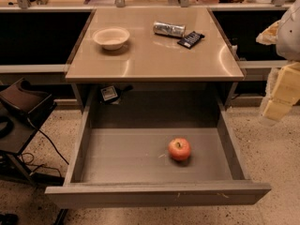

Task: Pick apple from top drawer and place on counter

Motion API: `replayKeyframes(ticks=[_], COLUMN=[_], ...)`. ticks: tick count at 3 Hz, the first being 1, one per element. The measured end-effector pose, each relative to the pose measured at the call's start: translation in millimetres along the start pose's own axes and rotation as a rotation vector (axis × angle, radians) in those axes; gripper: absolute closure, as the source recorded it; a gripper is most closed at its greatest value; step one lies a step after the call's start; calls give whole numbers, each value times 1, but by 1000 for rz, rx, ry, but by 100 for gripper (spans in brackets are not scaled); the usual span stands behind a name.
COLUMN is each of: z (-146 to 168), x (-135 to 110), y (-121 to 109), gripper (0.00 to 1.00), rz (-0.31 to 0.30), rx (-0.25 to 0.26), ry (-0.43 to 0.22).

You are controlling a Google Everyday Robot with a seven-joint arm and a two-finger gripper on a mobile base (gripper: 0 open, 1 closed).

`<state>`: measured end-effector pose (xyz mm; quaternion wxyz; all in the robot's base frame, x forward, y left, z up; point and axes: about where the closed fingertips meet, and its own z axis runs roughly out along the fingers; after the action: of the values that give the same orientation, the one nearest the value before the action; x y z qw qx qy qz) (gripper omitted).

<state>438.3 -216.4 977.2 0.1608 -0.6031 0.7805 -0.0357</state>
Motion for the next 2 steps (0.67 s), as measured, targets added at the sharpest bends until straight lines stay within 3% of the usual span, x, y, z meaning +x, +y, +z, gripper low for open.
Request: replayKeyframes(ticks=[2], z=[6], x=[-3], y=[-5], gripper=[0], rz=[-16], rx=[-5], ry=[-20])
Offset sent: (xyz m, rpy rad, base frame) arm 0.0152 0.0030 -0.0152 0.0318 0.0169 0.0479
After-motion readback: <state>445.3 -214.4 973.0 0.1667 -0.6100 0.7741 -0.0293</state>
